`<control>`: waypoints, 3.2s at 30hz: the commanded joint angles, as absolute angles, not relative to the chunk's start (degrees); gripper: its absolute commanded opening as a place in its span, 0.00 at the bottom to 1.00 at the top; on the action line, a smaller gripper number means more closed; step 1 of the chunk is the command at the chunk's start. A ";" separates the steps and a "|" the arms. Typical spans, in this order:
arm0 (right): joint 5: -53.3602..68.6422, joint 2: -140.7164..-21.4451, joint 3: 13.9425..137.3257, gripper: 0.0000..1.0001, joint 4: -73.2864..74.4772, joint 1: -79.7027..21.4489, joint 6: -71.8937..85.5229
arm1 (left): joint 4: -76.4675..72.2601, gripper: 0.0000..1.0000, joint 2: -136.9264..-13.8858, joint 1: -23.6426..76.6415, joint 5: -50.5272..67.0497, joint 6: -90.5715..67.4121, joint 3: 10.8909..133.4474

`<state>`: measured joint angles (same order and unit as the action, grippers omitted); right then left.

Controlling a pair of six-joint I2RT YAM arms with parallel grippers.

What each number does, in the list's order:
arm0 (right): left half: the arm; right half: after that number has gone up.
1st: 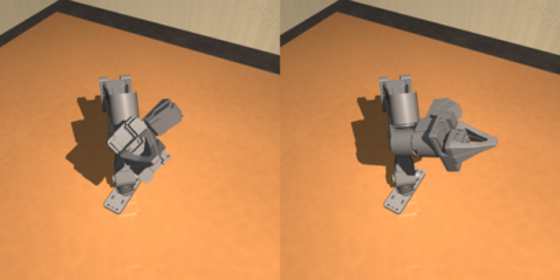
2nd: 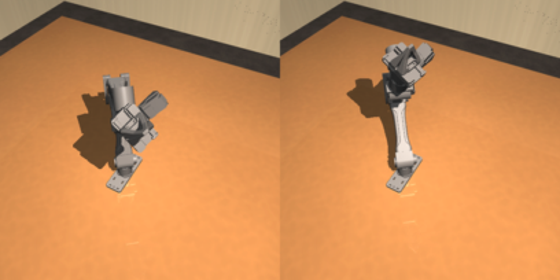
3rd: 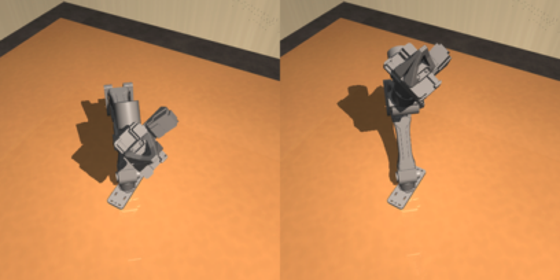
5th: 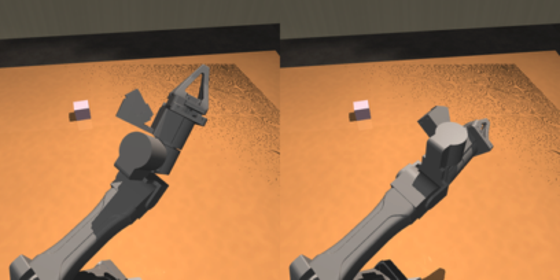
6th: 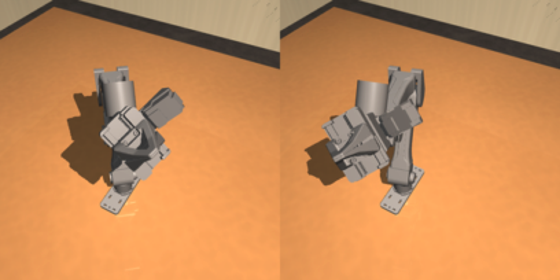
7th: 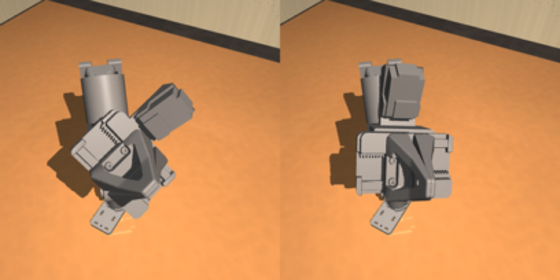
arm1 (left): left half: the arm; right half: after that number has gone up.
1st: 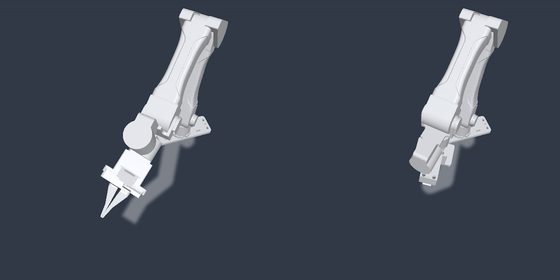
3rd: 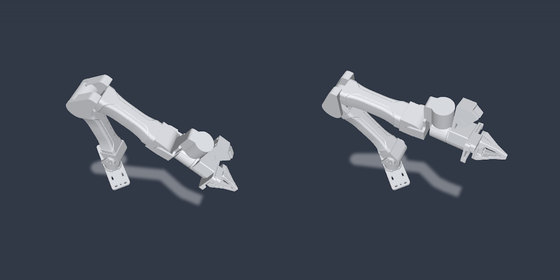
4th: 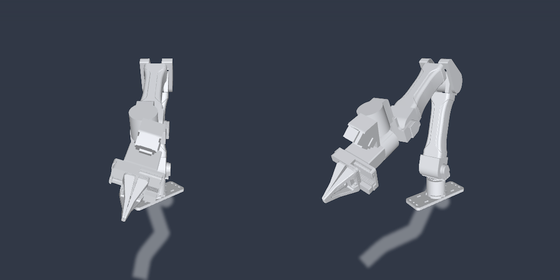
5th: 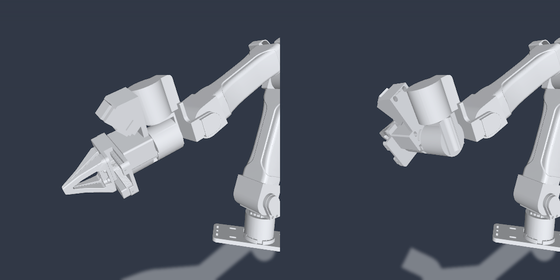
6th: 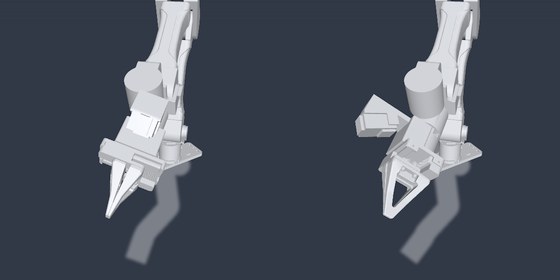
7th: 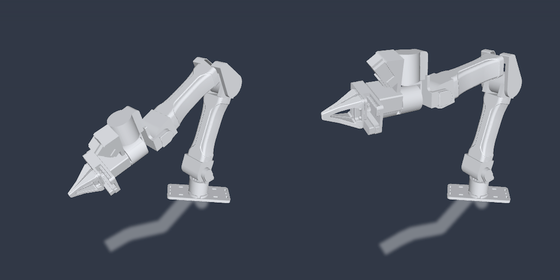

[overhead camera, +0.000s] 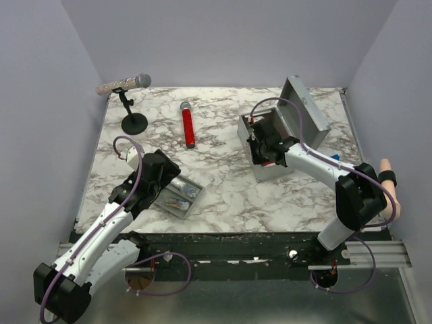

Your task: Organize the medicine kit

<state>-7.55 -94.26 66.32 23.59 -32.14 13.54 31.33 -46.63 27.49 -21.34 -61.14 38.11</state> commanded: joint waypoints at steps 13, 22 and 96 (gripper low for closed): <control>-7.20 -79.90 55.02 0.36 20.74 -38.93 16.70 | 37.09 0.74 -54.49 27.51 -25.31 -75.05 34.54; -9.23 -71.99 55.02 0.48 25.66 -38.94 17.58 | 38.41 0.53 -60.55 27.51 -27.68 -77.78 36.56; -12.22 -40.52 60.73 0.49 40.61 -38.94 22.50 | 54.93 0.00 -120.05 49.04 -20.12 -71.63 128.49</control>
